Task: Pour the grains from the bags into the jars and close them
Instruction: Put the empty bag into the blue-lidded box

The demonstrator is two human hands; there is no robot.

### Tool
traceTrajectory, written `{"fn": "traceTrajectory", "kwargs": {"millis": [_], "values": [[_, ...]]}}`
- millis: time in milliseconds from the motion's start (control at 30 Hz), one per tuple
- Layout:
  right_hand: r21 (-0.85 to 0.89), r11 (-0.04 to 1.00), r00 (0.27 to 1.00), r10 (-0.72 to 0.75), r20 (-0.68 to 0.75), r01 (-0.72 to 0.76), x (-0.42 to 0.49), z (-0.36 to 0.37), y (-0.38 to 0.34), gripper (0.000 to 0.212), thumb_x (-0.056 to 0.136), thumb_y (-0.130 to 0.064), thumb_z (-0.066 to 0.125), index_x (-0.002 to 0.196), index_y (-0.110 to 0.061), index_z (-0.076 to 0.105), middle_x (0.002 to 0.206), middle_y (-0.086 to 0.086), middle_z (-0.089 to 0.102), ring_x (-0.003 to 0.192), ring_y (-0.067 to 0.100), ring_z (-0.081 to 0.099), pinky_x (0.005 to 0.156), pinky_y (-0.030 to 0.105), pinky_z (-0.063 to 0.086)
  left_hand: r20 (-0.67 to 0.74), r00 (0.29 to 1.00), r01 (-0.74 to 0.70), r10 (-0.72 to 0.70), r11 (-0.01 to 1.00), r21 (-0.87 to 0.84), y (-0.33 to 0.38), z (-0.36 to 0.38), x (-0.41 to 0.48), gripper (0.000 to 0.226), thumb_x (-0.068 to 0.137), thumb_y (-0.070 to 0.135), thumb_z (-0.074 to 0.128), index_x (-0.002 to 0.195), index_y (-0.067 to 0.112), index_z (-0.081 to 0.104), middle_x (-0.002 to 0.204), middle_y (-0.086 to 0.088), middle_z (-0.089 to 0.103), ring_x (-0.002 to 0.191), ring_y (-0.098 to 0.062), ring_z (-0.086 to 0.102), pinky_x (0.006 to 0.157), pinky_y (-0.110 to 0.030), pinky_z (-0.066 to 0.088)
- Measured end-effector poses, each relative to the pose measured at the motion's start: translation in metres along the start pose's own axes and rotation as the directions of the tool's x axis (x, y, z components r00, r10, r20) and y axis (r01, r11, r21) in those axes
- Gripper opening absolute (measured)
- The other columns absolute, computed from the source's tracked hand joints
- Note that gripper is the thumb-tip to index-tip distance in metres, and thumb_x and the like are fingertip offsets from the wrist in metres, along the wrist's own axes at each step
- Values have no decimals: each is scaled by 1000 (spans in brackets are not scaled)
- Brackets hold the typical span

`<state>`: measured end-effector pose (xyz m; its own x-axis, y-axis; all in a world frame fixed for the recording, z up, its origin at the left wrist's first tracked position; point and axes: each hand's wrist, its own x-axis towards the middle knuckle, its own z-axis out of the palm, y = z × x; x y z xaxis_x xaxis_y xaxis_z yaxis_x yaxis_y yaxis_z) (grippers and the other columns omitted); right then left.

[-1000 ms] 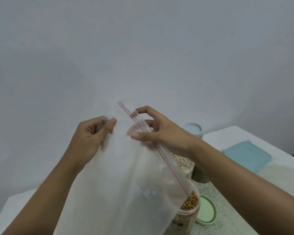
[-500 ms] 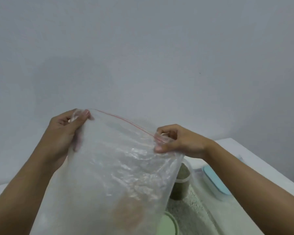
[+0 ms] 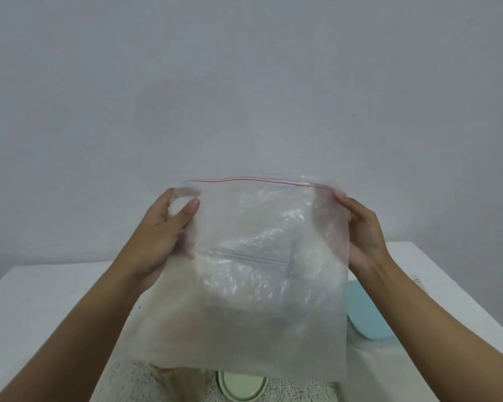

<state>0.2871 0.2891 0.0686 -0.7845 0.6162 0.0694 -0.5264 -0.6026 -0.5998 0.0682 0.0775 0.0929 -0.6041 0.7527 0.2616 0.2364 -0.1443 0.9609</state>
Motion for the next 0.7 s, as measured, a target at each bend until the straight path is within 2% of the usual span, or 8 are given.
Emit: {"fn": "traceTrajectory", "kwargs": {"millis": [133,200,267,367,500,567,633,700], "values": [[-155,987,991,27,-130,-47,3,-7,4,48,93,-19,71,137,-4,62,125,7,64,120,23,59,118,38,37,26,999,24,-24,1000,9,0,4,0,18,103,27,56,120,21,60,50,-1,50,40,-17,50,53,-28,45],[-182,982,982,18,-185,-52,4,-9,6,37,94,-22,70,128,-7,67,119,9,65,112,26,63,114,41,43,50,998,35,-35,999,-2,1,5,0,20,102,26,57,121,19,58,51,-1,52,41,-18,53,61,-36,45],[-208,976,972,14,-234,-64,4,-10,6,28,95,-22,68,121,-13,69,108,8,67,97,25,68,103,40,51,73,996,47,-45,999,-24,1,5,0,20,103,25,55,122,19,56,50,-1,52,40,-18,52,57,-34,47],[-205,976,969,23,-244,-75,-1,-9,7,43,95,-24,68,135,-8,65,111,8,69,103,27,67,114,44,42,135,989,65,-57,996,-54,4,6,0,19,103,32,52,122,29,53,60,-4,56,45,-19,51,48,-30,48],[-143,989,988,19,-156,-42,-23,-9,4,44,92,-26,66,132,-7,68,118,10,69,111,27,63,116,41,35,205,979,38,-21,996,-76,6,13,1,26,101,43,52,126,45,49,92,-14,69,75,-30,64,77,-51,56],[-128,991,990,13,-144,-31,-35,-14,1,36,90,-23,65,122,-8,72,111,9,70,104,26,64,112,39,39,202,979,3,13,997,-78,6,22,-2,26,101,43,51,127,46,48,92,-10,69,77,-30,64,80,-52,55],[-181,982,982,16,-186,-50,-41,-22,-4,25,91,-22,64,112,-13,75,101,5,71,88,20,68,93,32,47,195,980,-14,29,997,-76,8,32,-5,26,102,42,52,128,46,49,93,-13,68,77,-31,64,82,-55,54],[-307,949,968,-9,-252,-71,-47,-29,-13,27,91,-26,68,116,-16,74,97,1,71,78,15,69,74,27,50,205,978,-19,33,997,-70,12,49,-7,27,102,42,52,129,45,49,100,-15,70,80,-30,67,82,-54,55]]}}
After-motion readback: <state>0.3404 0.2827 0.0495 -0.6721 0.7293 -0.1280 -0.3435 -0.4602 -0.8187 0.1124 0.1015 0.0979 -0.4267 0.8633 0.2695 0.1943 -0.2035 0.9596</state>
